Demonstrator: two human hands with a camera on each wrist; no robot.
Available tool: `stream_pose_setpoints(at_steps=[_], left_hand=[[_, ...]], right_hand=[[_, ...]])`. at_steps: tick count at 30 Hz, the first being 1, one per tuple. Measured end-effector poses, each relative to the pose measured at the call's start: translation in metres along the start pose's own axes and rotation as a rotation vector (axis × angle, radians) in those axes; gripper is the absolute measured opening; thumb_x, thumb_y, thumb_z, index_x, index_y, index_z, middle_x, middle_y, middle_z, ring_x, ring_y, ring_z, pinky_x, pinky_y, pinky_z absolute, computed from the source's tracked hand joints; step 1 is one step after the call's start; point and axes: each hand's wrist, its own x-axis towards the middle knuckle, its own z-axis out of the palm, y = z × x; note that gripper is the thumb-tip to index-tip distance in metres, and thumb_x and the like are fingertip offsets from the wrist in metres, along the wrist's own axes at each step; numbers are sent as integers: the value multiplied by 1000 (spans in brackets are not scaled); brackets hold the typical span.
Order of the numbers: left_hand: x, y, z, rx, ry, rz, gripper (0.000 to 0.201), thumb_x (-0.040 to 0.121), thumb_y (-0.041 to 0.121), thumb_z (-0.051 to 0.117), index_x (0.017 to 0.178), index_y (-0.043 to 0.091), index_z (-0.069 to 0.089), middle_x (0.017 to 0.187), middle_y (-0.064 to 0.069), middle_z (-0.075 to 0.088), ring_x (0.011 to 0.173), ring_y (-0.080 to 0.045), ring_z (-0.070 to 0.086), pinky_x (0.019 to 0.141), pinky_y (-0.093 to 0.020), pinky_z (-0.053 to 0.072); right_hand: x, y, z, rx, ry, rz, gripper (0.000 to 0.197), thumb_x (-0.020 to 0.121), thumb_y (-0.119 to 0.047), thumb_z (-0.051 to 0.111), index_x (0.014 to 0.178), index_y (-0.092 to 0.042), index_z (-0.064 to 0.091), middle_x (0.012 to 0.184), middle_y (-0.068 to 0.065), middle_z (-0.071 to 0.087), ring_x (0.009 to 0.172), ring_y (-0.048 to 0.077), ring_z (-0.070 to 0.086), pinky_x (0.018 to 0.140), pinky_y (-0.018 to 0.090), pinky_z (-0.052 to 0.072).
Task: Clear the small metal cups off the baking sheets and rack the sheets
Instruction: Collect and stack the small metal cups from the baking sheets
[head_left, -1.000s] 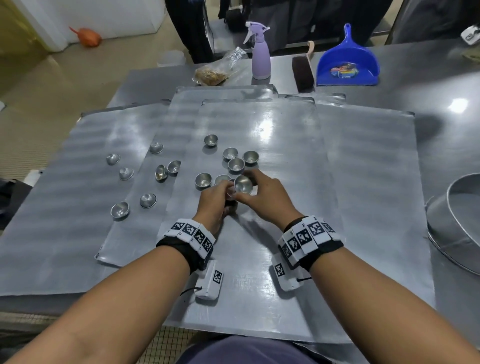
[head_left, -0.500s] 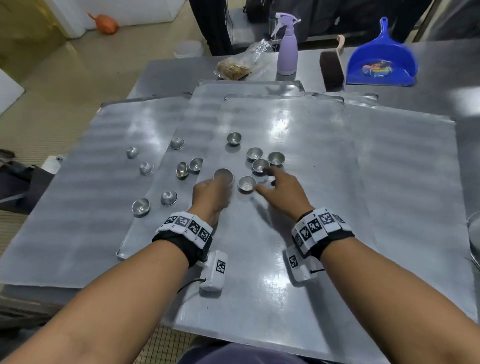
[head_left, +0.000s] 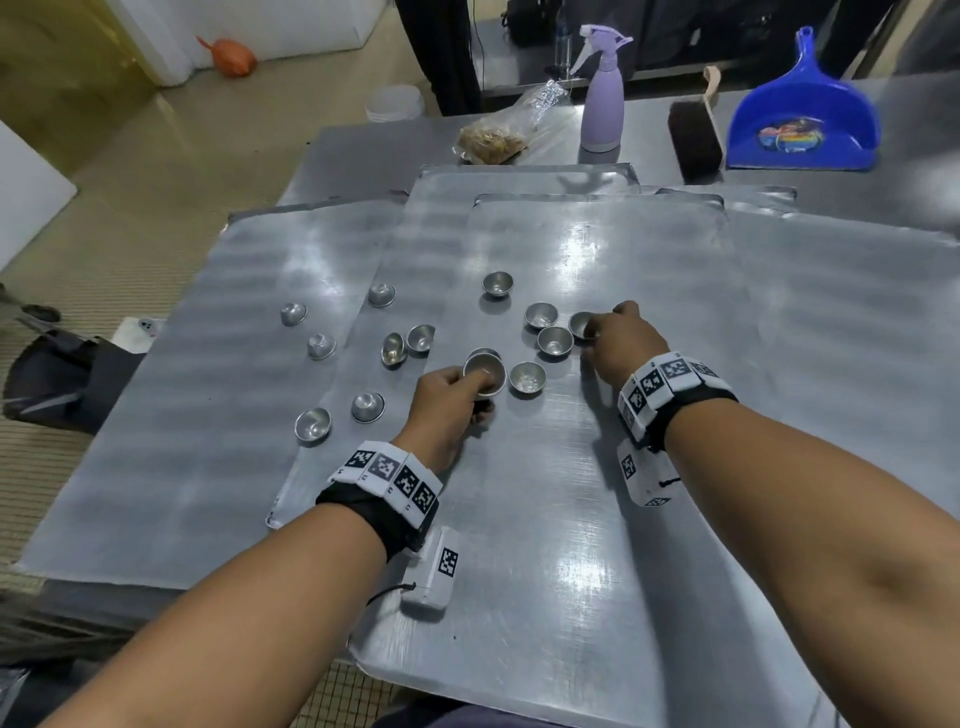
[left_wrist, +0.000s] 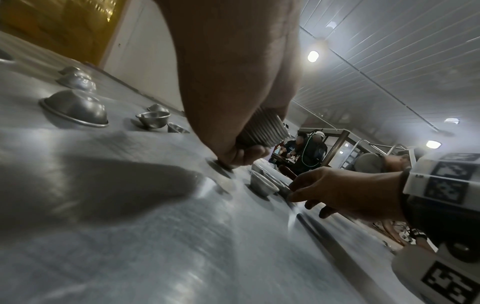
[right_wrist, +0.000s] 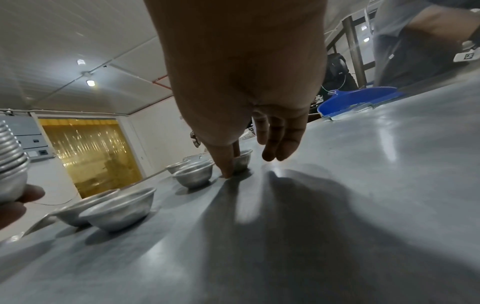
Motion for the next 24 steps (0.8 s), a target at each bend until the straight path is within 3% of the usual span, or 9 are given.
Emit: stream_pose_setpoints(at_steps=[4,9,10,12,15,18,24], left_hand=[[-4,0,-1,14,-1,-2,9,89,9,66,84,2,63,59,-14,57,41,-20,48,50,-31,38],[-7,-2,7,47,-17,13,10,86,12,67,82,3,67,62,-15,60,44,-21,49,51,-33,40],[-8,-2,10,52,-20,15,10,86,12,67,82,3,67,63,-15,61,44,-20,49,51,-33,40],[-10,-4,13,56,-14,16,9,87,11,67,84,3,68,62,-13,61,45,-19,51,50,-32,42],[-15,-8,20,48,2,19,10,87,9,66,89,-1,68,62,-11,59,45,-18,51,49,-30,40],[-18,-12,24,33,25,30,11,86,7,65,90,-3,68,61,-12,60,45,-19,51,48,-28,37],[-21,-15,26,-16,70,47,23,72,18,67,86,-1,66,62,-15,59,48,-22,49,49,-29,36]], right_hand=[[-6,-1,-1,-29,30,-19,6,90,-22,64,90,-25,70,125,9,44,95,32,60,77,34,50],[-19,7,-4,1,19,-10,11,85,-23,68,81,-13,72,96,8,68,83,29,65,68,32,52],[-23,9,-4,16,23,-1,11,84,-23,69,84,-13,71,92,9,69,83,28,65,67,32,51],[-29,13,0,56,49,10,18,84,-26,68,98,-15,67,102,7,67,91,27,63,70,33,49],[-43,23,7,109,43,33,53,87,-33,68,134,-16,50,128,10,54,110,33,59,86,41,51],[-57,29,14,127,37,28,49,87,-39,68,128,-15,55,129,11,49,106,34,60,89,42,52],[-83,12,17,310,63,-105,54,83,-39,73,131,-24,54,120,5,61,106,26,61,85,34,47]])
